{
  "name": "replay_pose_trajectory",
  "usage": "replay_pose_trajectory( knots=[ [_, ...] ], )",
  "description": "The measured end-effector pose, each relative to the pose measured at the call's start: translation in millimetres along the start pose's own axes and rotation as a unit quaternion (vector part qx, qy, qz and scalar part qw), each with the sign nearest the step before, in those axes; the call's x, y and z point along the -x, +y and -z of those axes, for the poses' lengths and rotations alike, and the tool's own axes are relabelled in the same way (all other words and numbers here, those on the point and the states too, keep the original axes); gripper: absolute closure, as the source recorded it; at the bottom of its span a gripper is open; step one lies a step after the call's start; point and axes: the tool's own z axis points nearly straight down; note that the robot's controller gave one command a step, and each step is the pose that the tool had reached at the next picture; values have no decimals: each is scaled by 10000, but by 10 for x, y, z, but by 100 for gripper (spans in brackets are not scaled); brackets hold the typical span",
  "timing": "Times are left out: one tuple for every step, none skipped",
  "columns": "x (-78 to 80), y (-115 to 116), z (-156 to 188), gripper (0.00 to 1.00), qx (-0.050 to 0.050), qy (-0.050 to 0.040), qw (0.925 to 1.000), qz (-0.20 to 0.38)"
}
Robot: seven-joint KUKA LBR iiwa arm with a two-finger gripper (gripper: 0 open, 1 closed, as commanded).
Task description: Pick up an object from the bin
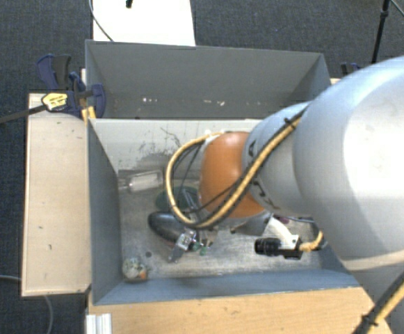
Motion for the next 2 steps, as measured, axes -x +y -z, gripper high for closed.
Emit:
replay_pose_trajectory(
  knots=[
    [5, -3, 10, 100, 3, 0, 10000, -20],
    [48, -412, 2024, 100, 5, -10, 9946, 1037]
  ],
)
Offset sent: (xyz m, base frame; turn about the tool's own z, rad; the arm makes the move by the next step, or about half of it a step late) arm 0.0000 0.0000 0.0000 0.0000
